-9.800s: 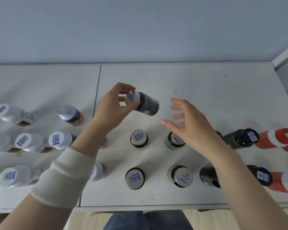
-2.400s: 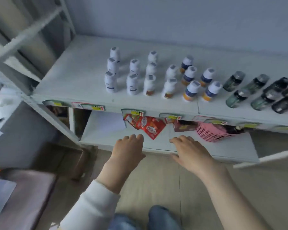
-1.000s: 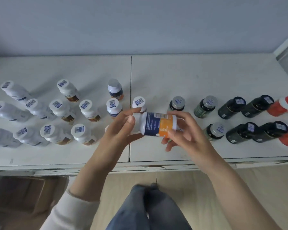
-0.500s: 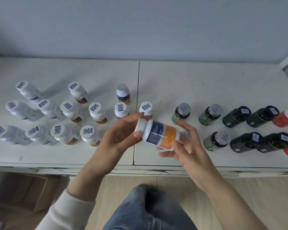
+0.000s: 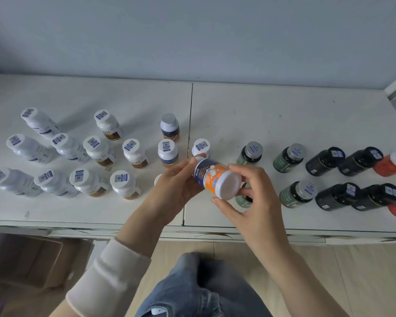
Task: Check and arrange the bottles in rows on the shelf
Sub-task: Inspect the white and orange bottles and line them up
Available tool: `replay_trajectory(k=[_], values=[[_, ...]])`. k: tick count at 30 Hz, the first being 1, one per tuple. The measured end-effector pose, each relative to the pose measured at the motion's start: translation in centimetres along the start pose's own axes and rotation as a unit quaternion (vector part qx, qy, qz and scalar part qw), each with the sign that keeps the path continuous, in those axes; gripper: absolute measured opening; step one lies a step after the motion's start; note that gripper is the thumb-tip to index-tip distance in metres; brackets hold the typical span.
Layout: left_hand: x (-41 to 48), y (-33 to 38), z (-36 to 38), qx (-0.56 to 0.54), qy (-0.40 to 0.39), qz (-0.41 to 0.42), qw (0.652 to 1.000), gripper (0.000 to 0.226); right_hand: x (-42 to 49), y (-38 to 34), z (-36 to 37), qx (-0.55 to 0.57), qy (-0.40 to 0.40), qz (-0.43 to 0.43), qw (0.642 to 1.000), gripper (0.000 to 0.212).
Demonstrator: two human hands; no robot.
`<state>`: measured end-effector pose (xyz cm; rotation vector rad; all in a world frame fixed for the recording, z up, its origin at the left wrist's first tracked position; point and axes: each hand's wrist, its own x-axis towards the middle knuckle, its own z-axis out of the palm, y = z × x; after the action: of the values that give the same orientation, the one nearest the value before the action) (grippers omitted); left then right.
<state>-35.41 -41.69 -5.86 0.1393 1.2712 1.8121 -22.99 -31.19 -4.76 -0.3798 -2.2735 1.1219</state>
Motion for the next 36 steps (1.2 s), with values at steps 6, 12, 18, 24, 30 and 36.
replay_trajectory(k=[6,12,18,24,30,36], values=[[0.5,0.6,-0.6,0.335,0.004,0.116,0.935,0.028,0.9,1.6,-2.9,-0.288,-0.185,0.01,0.94,0.057],[2.0,-1.9,-0.7,0.566,-0.031,0.215,0.795,0.039,3.5,0.8,-3.9,-0.418,-0.286,0.049,0.861,0.059],[2.9,-3.5,-1.3,0.613,-0.034,0.223,0.757,0.041,4.7,0.6,-3.7,-0.445,-0.283,0.044,0.848,0.053],[3.0,-4.1,-1.3,0.624,-0.04,0.209,0.752,0.04,5.2,0.8,-3.3,-0.455,-0.29,0.036,0.841,0.052],[3.2,-2.6,-1.2,0.608,-0.004,0.229,0.761,0.047,5.8,1.4,-3.3,-0.444,-0.298,0.047,0.844,0.053],[8.8,0.1,0.3,0.704,0.134,0.124,0.686,0.051,7.0,2.4,-3.2,-0.417,-0.29,0.042,0.86,0.054]])
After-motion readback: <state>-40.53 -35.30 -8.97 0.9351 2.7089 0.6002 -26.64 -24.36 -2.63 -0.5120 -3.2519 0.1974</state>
